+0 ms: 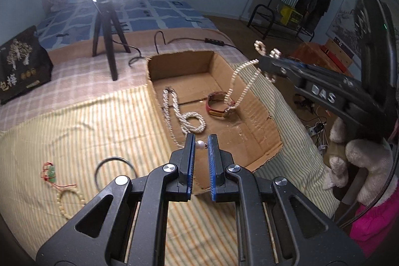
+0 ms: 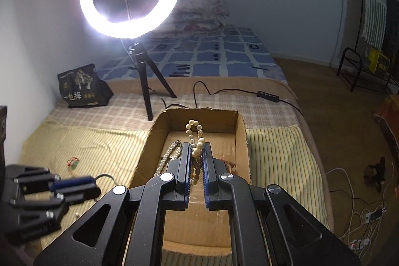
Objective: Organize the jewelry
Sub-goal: 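Lift and carry the earring and long pearl necklace in both tools over the box, then open both tools to drop the earring and pearl necklace into the box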
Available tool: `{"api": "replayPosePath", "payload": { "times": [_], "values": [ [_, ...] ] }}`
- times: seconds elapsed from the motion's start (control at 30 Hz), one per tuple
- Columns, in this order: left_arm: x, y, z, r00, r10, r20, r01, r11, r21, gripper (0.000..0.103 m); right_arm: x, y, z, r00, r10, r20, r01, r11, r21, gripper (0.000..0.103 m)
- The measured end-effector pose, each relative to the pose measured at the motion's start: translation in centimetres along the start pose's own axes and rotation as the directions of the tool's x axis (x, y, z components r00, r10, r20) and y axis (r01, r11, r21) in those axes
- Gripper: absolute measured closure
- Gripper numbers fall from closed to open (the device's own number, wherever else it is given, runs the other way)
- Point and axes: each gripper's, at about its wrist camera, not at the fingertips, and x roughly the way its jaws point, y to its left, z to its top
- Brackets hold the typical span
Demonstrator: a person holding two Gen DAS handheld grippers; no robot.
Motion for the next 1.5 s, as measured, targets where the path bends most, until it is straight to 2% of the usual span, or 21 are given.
{"api": "replayPosePath", "payload": {
  "times": [0.7,0.9,0.93,1.0,1.03,1.07,1.1,1.13,1.2,1.27,1.5],
  "values": [
    [3.6,-1.6,0.3,1.000,-0.010,-0.028,0.010,1.000,0.000,0.095,4.3,-2.2,1.7,0.999,0.034,-0.011,-0.032,0.991,0.133,0.096],
    [3.7,-1.4,0.5,1.000,-0.011,-0.016,0.011,1.000,-0.003,0.095,4.9,-2.0,1.7,0.999,0.023,-0.032,-0.019,0.993,0.115,0.096],
    [3.6,-1.4,0.6,1.000,-0.012,-0.010,0.012,1.000,-0.001,0.095,4.9,-1.9,1.7,0.999,0.013,-0.040,-0.009,0.994,0.112,0.091],
    [3.7,-1.3,0.6,1.000,-0.010,-0.015,0.010,1.000,0.000,0.094,5.0,-1.8,1.7,0.999,0.010,-0.044,-0.005,0.993,0.115,0.070],
    [3.8,-1.3,0.6,1.000,-0.008,-0.020,0.008,1.000,-0.003,0.088,4.9,-1.8,1.7,0.999,0.004,-0.040,0.000,0.993,0.115,0.055],
    [3.8,-1.3,0.6,1.000,-0.007,-0.023,0.007,1.000,-0.003,0.080,4.7,-1.8,1.7,0.999,-0.005,-0.031,0.009,0.993,0.116,0.049],
    [3.8,-1.3,0.6,1.000,-0.006,-0.022,0.006,1.000,-0.002,0.059,4.6,-1.8,1.8,1.000,-0.010,-0.024,0.013,0.993,0.116,0.049],
    [3.7,-1.4,0.5,1.000,-0.004,-0.012,0.004,1.000,0.000,0.045,4.5,-1.8,1.8,1.000,-0.008,-0.024,0.011,0.993,0.116,0.049],
    [3.5,-1.6,0.5,1.000,0.001,0.006,-0.001,1.000,0.013,0.043,4.4,-1.8,1.9,1.000,-0.017,-0.027,0.020,0.993,0.115,0.045],
    [3.4,-1.7,0.5,1.000,0.005,0.004,-0.005,1.000,0.025,0.043,4.4,-1.7,1.9,0.999,-0.036,-0.028,0.039,0.993,0.110,0.036],
    [3.2,-1.7,0.4,1.000,0.010,0.003,-0.010,1.000,0.026,0.043,4.1,-1.8,1.8,0.997,-0.073,-0.037,0.077,0.991,0.108,0.034]
  ]
}}
